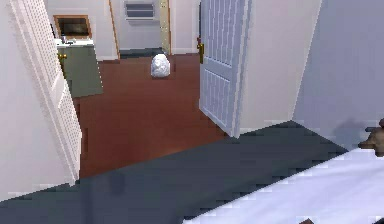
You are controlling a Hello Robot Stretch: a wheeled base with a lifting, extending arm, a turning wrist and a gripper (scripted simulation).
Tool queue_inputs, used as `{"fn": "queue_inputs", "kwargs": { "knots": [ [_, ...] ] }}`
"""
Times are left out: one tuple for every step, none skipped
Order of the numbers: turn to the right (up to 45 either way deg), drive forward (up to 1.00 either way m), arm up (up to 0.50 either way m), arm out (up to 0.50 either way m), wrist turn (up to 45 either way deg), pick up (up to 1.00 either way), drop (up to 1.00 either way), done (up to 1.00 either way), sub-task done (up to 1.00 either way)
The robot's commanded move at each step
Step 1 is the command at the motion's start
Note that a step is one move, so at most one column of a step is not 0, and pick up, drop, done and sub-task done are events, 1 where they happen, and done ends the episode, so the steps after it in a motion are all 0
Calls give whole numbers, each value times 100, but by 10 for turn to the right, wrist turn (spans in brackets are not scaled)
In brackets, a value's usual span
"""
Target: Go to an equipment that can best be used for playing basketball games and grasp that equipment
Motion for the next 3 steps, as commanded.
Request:
{"fn": "queue_inputs", "kwargs": {
  "knots": [
    [-90,0,0,0,0,0,0,0,0],
    [0,0,50,0,0,0,0,0,0],
    [0,0,2,0,0,0,0,0,0]
  ]
}}
